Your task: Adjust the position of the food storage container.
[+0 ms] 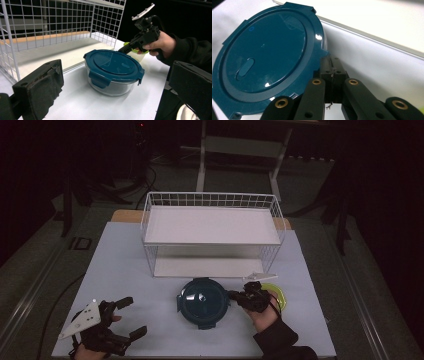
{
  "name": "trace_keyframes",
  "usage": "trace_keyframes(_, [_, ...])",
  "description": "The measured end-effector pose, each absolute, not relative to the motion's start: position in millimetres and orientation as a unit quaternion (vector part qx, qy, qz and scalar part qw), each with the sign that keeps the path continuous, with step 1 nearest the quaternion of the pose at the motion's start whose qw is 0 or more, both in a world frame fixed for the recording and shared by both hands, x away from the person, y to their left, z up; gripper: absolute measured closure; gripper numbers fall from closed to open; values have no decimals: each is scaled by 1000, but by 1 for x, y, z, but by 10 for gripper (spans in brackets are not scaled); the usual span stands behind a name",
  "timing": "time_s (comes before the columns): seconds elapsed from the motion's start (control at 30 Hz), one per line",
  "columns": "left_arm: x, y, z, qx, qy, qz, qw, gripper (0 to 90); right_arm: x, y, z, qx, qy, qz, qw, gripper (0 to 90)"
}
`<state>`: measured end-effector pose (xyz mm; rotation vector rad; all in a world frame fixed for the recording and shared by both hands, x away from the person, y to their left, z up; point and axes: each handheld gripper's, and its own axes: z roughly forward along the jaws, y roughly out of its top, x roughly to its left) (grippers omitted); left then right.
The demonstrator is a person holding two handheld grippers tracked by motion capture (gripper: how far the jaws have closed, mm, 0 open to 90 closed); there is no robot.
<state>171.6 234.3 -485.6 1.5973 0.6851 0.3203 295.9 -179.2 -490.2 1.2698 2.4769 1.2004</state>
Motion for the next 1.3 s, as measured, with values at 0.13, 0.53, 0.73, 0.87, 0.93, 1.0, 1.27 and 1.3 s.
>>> trace_keyframes(0.13, [172, 235, -486, 698, 300, 140, 635, 0, 294, -169, -490, 409, 821, 395, 52, 900])
trace_keyframes(0.53, [172, 236, -486, 699, 300, 135, 635, 0, 291, -132, -490, 385, 831, 401, 25, 900])
trace_keyframes(0.73, [172, 236, -486, 700, 299, 133, 634, 0, 293, -111, -490, 370, 837, 403, 17, 900])
trace_keyframes(0.87, [172, 236, -486, 700, 299, 132, 635, 0, 293, -104, -490, 367, 838, 403, 19, 900])
trace_keyframes(0.93, [172, 236, -486, 701, 299, 132, 634, 0, 295, -99, -490, 364, 840, 402, 19, 900])
trace_keyframes(1.0, [172, 236, -486, 702, 298, 132, 633, 0, 296, -95, -490, 364, 839, 403, 16, 900])
trace_keyframes(1.27, [172, 235, -487, 703, 297, 132, 633, 0, 301, -82, -491, 358, 841, 406, 15, 900])
trace_keyframes(1.3, [172, 235, -487, 703, 297, 132, 632, 0, 302, -81, -492, 356, 841, 406, 15, 900])
